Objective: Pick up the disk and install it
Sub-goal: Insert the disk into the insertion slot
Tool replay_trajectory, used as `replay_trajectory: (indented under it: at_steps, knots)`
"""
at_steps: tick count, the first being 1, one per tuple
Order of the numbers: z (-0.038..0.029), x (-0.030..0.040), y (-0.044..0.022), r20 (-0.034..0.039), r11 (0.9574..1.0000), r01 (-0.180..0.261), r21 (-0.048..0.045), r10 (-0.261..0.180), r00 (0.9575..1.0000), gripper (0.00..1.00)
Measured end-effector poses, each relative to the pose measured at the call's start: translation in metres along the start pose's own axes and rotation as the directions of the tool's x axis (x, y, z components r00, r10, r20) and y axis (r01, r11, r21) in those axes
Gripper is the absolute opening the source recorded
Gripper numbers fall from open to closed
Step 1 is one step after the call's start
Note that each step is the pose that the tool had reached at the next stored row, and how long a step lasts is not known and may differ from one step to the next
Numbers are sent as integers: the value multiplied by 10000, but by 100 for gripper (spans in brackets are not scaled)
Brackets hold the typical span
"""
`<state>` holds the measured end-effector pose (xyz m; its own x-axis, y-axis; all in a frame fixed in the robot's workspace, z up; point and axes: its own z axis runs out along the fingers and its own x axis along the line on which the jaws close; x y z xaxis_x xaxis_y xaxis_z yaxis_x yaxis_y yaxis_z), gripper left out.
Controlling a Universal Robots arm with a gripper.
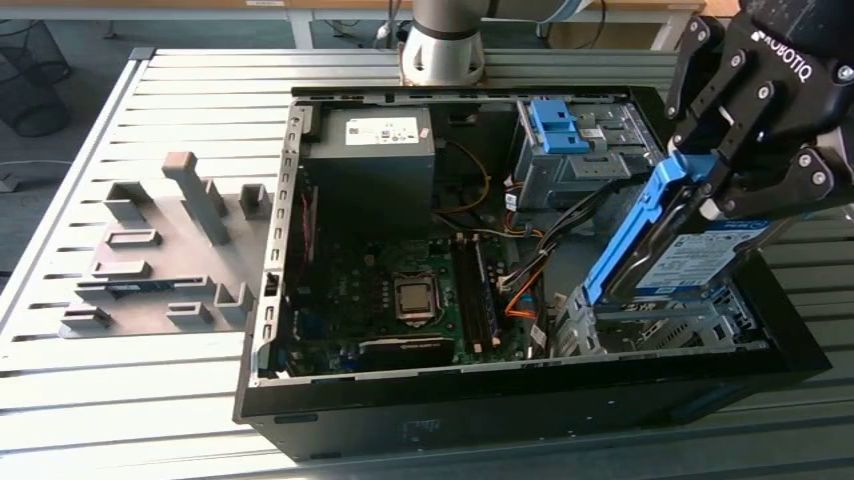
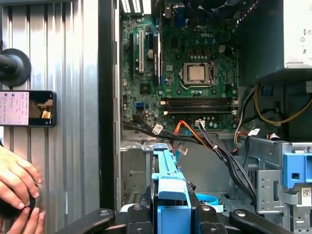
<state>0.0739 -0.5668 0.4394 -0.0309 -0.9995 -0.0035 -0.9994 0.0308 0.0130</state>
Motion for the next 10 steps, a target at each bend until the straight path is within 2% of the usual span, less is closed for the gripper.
replay_trajectory:
  at_steps: [10]
  knots:
    - [98,1,-3,2,10000,-35,0,35,10000,36]
